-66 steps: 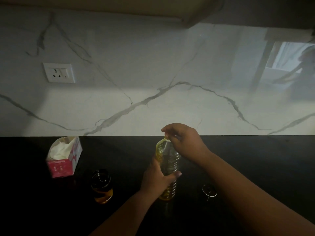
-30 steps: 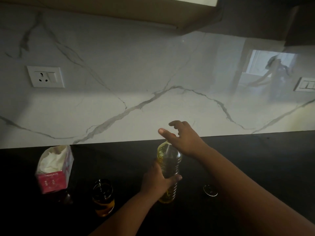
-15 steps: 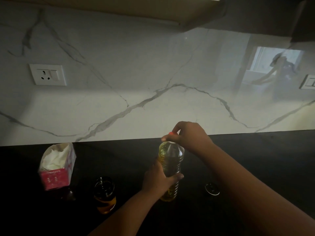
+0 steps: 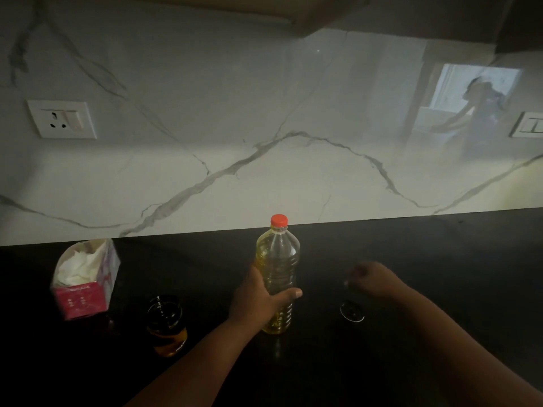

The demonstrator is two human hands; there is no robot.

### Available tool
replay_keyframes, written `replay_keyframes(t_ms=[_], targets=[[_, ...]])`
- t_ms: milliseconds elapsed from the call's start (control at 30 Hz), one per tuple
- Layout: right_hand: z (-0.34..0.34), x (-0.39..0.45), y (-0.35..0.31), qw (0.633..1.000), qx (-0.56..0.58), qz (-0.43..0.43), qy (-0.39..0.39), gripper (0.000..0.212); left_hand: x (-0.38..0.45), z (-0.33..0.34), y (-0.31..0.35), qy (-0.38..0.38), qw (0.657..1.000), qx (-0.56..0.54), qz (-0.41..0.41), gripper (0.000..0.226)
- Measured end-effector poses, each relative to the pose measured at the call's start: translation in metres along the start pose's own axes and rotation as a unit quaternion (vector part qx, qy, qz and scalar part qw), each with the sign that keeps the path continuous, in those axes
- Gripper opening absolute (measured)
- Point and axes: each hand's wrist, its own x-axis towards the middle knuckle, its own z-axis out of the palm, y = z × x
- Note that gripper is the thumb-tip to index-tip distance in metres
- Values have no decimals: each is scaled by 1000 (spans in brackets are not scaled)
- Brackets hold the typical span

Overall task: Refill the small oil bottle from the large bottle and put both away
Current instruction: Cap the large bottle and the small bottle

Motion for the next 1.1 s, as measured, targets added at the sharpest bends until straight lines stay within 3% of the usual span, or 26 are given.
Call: replay_keyframes(t_ms=[100, 200, 400, 500, 600, 733, 933, 1033, 1100], targets=[[18, 1, 33, 997, 5, 76, -31, 47, -5, 7, -7, 5, 1000, -23, -6, 111], [31, 0, 46, 990, 27, 133, -40, 54, -9, 14, -14, 19, 999, -32, -22, 110], [46, 5, 53, 971, 137, 174, -88, 51, -14, 27, -18, 44, 998, -39, -23, 106], [52, 8, 54, 956, 219, 164, -109, 33, -13, 31, -16, 45, 998, -41, -23, 106], [50, 6, 51, 911, 319, 202, -167, 23, -13, 36, -14, 53, 997, -40, -27, 106], [43, -3, 46, 854, 432, 206, -203, 27, -12, 40, -12, 67, 997, -32, -24, 107], [27, -27, 26, 763, 567, 173, -259, 46, -22, 29, -13, 97, 995, 26, -27, 141], [29, -45, 1, 726, 592, 144, -319, 50, -41, 18, -22, 157, 987, 35, -6, 128], [35, -56, -23, 713, 585, 127, -365, 47, -55, 6, -33, 207, 977, 33, 36, 102]])
